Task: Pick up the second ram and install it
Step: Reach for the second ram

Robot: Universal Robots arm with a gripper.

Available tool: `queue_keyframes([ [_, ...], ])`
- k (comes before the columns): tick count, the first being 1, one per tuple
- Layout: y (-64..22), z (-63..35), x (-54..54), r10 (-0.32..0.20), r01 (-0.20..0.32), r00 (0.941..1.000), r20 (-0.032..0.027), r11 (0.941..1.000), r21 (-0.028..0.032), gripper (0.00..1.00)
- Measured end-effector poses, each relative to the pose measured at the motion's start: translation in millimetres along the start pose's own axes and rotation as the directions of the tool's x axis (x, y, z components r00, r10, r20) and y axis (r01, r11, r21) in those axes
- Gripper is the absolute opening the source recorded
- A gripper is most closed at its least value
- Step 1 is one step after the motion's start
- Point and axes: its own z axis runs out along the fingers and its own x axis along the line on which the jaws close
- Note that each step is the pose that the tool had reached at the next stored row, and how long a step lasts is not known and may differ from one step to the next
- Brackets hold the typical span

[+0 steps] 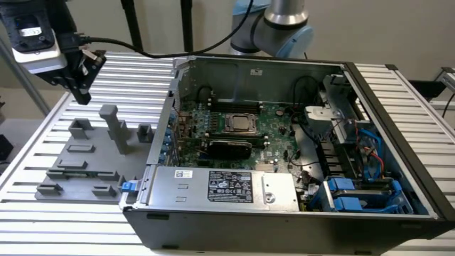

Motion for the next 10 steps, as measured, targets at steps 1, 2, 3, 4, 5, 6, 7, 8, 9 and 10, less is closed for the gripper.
queue_keyframes([
  [1,-1.0,0.5,4.7,0.0,0.0,1.0,-0.0002,1.0,0.0003,0.11],
  [2,-1.9,1.1,9.3,0.0,0.0,1.0,-0.0004,1.0,0.0007,0.11],
  [3,-2.9,1.6,13.8,0.0,0.0,1.0,-0.0005,1.0,0.0009,0.11],
  [4,-3.8,2.2,18.2,0.0,0.0,1.0,-0.0006,1.0,0.0012,0.11],
  [5,-4.8,2.7,22.7,0.0,0.0,1.0,-0.0008,1.0,0.0015,0.11],
  [6,-5.7,3.2,27.1,0.0,0.0,1.0,-0.001,1.0,0.0018,0.11],
  [7,-6.6,3.7,31.5,0.0,0.0,1.0,-0.0012,1.0,0.0021,0.11],
  [8,-7.6,4.3,36.1,0.0,0.0,1.0,-0.0014,1.0,0.0024,0.11],
  [9,-8.4,4.8,40.4,0.0,0.0,1.0,-0.0016,1.0,0.0028,0.11],
  [10,-9.4,5.3,44.5,0.0,0.0,1.0,-0.0019,1.0,0.0031,0.11],
])
